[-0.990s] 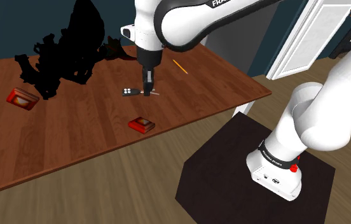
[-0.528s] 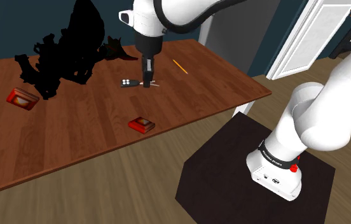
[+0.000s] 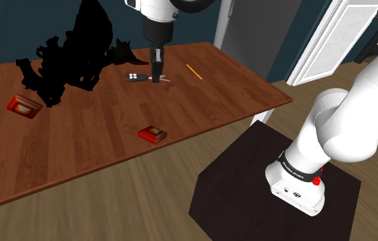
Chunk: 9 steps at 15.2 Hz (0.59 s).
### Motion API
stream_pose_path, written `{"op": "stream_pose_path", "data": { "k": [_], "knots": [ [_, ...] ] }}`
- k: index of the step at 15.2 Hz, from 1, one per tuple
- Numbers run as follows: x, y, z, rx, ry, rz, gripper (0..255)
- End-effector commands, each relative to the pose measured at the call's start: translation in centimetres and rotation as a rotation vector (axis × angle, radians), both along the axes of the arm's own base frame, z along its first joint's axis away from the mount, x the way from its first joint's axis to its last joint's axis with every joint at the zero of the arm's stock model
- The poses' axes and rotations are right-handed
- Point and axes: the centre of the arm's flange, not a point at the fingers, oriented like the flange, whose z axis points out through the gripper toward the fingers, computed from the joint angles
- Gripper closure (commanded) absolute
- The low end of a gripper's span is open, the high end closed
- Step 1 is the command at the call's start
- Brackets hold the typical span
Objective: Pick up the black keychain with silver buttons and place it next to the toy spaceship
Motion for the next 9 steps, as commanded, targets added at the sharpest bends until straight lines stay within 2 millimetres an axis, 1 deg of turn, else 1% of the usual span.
{"op": "stream_pose_path", "data": {
  "k": [1,9],
  "knots": [
    [2.2,-1.0,0.2,-0.001,0.001,0.0,255],
    [11.9,-5.2,0.2,-0.001,0.001,0.0,255]
  ]
}}
